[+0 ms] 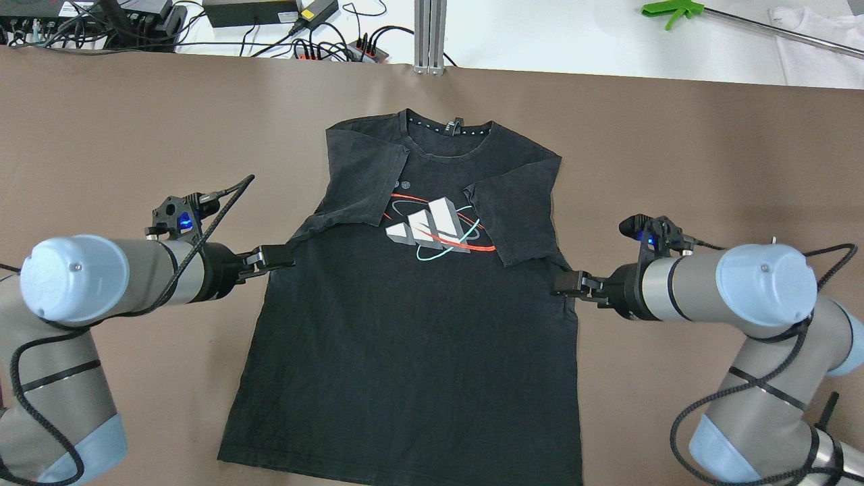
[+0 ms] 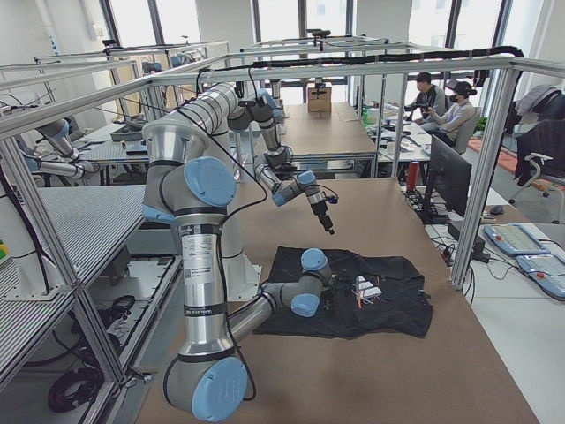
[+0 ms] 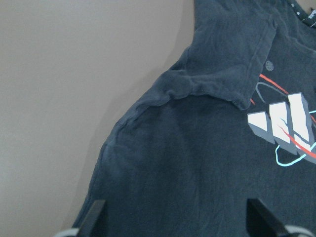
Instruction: Fold clothes
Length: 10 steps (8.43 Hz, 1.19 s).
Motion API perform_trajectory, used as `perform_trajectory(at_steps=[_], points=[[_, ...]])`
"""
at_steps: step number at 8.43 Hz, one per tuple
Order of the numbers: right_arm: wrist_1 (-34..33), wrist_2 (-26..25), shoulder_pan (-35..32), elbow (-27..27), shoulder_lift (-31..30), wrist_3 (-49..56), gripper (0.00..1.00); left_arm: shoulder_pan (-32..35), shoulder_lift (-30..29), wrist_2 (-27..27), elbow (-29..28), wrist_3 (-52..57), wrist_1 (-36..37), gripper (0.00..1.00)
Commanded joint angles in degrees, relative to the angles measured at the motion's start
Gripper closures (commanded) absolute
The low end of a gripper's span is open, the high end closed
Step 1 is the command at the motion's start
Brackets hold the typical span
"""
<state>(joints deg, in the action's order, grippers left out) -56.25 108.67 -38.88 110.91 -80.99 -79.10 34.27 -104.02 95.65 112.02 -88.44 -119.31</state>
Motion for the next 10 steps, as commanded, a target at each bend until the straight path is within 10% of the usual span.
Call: perform_trajectory(at_steps=[1, 5, 10], points=[[3.33, -0.47, 9.14, 4.31, -5.13, -17.46, 0.06, -3.94, 7.23, -2.4, 1.71, -3.57, -9.06, 0.01], [16.75, -5.75, 20.59, 3.96, -15.58, -18.19, 0.06, -4.73, 7.61, -3.37, 1.98, -2.97, -9.19, 0.01], [16.52, -12.24, 30.43, 3.79, -15.87, -18.28, 0.06, -4.73, 7.78, -4.25, 1.54, -2.79, -9.01, 0.01]])
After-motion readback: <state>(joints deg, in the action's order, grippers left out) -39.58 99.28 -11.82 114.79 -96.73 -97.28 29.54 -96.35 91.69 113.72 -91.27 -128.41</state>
